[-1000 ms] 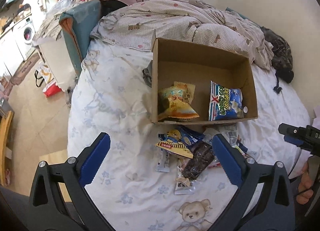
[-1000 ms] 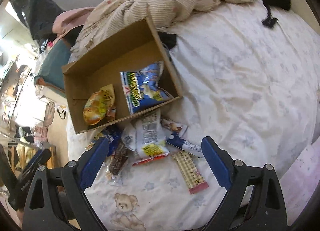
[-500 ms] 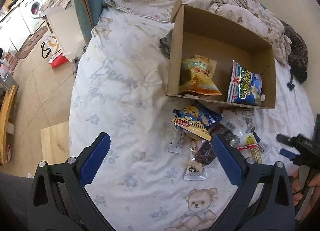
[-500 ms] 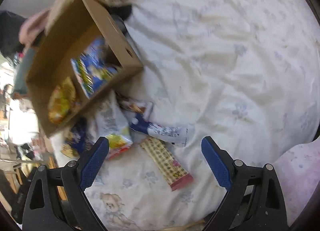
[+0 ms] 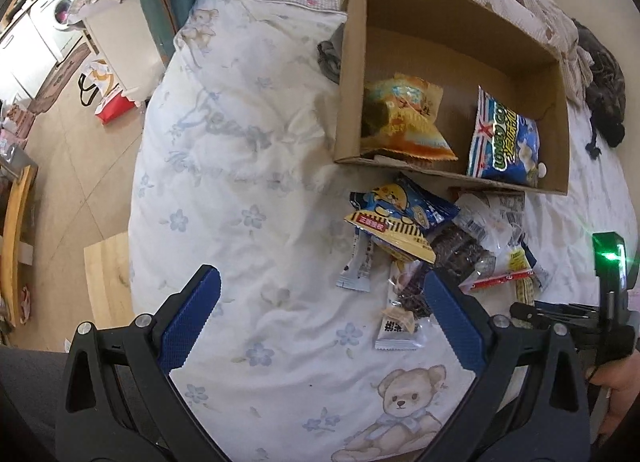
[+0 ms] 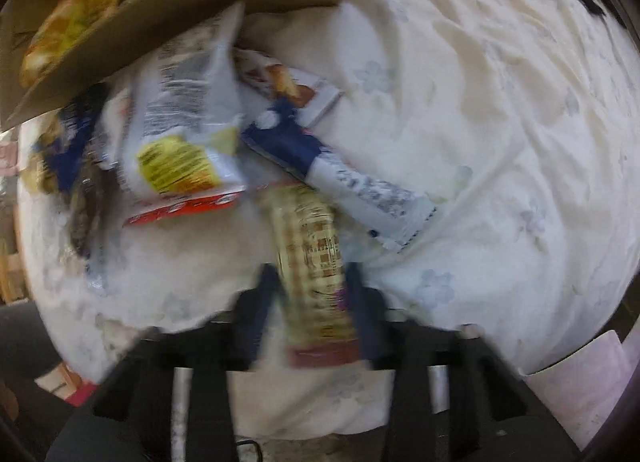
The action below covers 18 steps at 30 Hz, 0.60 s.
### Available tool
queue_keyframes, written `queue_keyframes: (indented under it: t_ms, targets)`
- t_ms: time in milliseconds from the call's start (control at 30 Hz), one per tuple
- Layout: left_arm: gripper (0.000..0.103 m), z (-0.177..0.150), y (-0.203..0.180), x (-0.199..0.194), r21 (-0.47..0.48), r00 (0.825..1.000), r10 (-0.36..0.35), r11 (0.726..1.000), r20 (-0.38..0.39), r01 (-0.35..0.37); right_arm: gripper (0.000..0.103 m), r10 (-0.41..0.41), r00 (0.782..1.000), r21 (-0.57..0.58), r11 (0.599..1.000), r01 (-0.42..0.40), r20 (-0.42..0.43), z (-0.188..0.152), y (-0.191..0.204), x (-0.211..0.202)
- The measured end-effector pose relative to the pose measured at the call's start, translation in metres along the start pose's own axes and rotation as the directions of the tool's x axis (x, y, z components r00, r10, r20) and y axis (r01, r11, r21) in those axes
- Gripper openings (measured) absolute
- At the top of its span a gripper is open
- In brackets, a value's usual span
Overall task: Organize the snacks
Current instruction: 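Lower the right tool onto the beige wafer bar and grasp it, then grasp the dark brown thin packet with the left tool and lift it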
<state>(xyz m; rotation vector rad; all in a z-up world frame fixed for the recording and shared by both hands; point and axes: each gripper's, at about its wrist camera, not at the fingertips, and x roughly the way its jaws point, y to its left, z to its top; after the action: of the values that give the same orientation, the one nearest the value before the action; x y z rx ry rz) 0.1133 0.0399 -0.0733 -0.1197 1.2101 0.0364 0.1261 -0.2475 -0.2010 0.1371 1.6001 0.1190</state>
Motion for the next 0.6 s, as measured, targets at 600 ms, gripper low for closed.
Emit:
queue_keyframes:
  t_ms: [600]
  targets:
    - [0.099, -0.023, -0.103, 0.056, 0.401, 0.995, 0.04, 0.916, -0.093, 0.001, 0.027, 0.325, 0.895, 0.034, 0.936, -0.352, 0.306, -0.026, 0.003, -0.106]
